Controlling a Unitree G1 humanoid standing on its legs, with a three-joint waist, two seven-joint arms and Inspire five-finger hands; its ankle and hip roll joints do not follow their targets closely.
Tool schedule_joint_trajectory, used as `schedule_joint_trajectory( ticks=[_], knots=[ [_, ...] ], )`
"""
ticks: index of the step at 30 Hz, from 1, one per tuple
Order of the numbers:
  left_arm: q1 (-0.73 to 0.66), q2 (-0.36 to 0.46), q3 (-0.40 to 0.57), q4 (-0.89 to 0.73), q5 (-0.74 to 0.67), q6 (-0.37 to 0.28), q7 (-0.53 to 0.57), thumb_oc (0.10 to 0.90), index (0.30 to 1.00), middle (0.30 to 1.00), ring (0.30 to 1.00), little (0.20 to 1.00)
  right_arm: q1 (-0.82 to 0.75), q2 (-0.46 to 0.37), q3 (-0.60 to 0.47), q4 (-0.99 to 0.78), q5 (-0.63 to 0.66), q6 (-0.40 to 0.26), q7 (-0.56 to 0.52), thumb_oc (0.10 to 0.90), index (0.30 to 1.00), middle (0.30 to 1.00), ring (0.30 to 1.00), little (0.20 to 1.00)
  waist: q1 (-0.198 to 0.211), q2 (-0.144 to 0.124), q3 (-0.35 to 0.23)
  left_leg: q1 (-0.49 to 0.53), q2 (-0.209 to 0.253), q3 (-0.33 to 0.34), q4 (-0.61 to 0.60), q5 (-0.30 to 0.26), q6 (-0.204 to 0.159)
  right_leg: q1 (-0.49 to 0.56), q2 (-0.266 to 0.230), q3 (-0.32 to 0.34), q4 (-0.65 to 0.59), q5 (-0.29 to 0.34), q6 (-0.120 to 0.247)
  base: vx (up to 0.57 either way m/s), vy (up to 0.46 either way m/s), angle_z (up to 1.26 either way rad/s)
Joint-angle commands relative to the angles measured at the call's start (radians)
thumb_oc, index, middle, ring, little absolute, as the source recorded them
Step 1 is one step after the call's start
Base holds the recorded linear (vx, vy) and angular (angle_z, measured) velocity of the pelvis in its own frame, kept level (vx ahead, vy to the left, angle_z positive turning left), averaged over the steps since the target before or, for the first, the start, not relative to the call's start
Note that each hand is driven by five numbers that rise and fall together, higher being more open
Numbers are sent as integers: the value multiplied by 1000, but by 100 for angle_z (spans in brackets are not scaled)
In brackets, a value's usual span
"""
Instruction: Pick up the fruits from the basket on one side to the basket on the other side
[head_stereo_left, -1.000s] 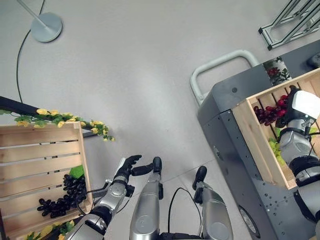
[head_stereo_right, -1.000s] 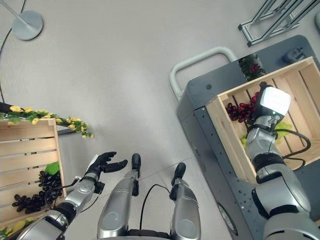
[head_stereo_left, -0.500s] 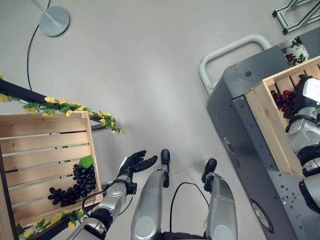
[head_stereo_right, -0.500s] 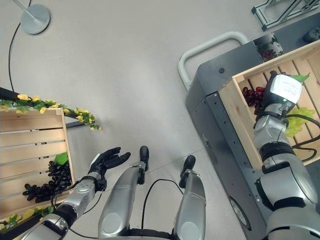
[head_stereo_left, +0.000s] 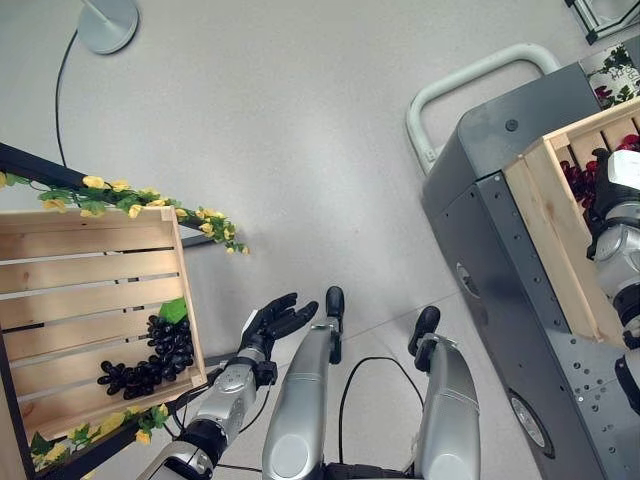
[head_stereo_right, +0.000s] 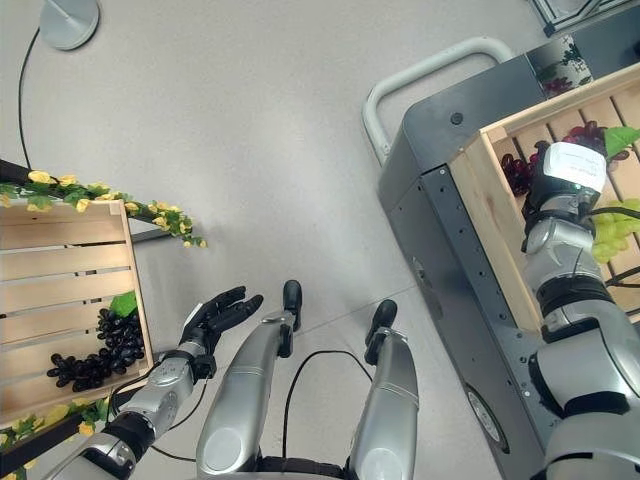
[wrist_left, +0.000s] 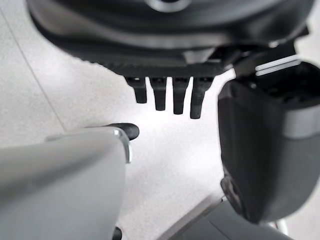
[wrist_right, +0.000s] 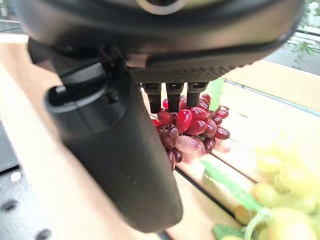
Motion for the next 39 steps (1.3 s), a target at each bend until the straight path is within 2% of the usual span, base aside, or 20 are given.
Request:
schedule_joint_trajectory(
  ticks=[1, 7, 14, 18, 19, 20, 24, 28, 33, 39],
  knots=[
    [72, 37, 18, -108, -65, -96, -14, 800, 900, 900, 900, 900, -106, -146, 84, 9, -136, -23, -51, 800, 900, 900, 900, 900, 11, 46, -13, -17, -16, -27, 140, -160, -16, -17, 26, -9, 82, -17, -36, -12, -43, 3],
    [89, 58, 19, -141, -105, -107, -41, 800, 900, 900, 900, 900, -192, -188, 179, 26, -248, -42, 13, 800, 900, 900, 900, 900, 16, 62, -13, -50, -16, -24, 134, -146, -16, -62, 29, -7, 104, -21, -37, -15, -45, 4],
    [118, 93, 32, -186, -111, -109, -58, 800, 900, 900, 900, 900, -231, -243, 233, 16, -193, -47, 90, 800, 900, 900, 900, 900, 17, 60, -13, -72, -21, -35, 129, -134, -22, -88, 40, -6, 93, -9, -42, -4, -57, 2],
    [133, 94, 41, -184, -99, -112, -66, 800, 900, 900, 900, 900, -194, -254, 205, 6, -135, -34, 155, 800, 900, 900, 900, 900, 10, 55, -13, -58, -21, -39, 126, -137, -26, -73, 48, -4, 85, -10, -46, 0, 0, 0],
    [136, 93, 47, -180, -94, -109, -68, 800, 900, 900, 900, 900, -175, -252, 188, 14, -109, -32, 171, 712, 768, 768, 768, 768, 8, 53, -13, -51, -19, -40, 124, -136, -26, -65, 51, -3, 84, -11, -46, 47, -30, -1],
    [137, 93, 55, -178, -83, -99, -65, 800, 900, 900, 900, 900, -142, -249, 155, 32, -38, -18, 215, 400, 300, 300, 300, 300, 6, 48, -13, -47, -15, -40, 132, -140, -25, -57, 53, -2, 88, -14, -48, 40, -29, -2],
    [129, 96, 63, -171, -96, -80, -57, 800, 900, 900, 900, 900, -116, -247, 92, 74, 66, -14, 240, 400, 300, 300, 300, 300, 3, 42, -13, -34, -10, -37, 122, -133, -26, -42, 56, -4, 76, -8, -49, 11, -30, -5],
    [139, 89, 79, -153, -111, -78, -78, 800, 900, 900, 900, 900, -83, -255, 9, 80, 84, -47, 200, 400, 300, 300, 300, 300, -6, 41, -13, -9, -10, -38, 112, -131, -32, -25, 63, 1, 69, -8, -52, 0, 0, 0],
    [151, 83, 79, -149, -88, -83, -61, 800, 900, 900, 900, 900, -36, -274, -50, 60, 102, -106, 110, 400, 300, 300, 300, 300, -17, 25, -13, 47, 1, -30, 90, -132, -37, 30, 71, -2, 30, -2, -51, -3, 1, -2],
    [164, 68, 88, -128, -70, -80, -32, 800, 900, 900, 900, 900, 49, -284, -136, 14, 146, -142, 4, 400, 300, 300, 300, 300, -33, 0, -13, 145, 21, -10, 44, -122, -48, 128, 82, -2, -34, 7, -40, 14, 23, -6]
  ],
)
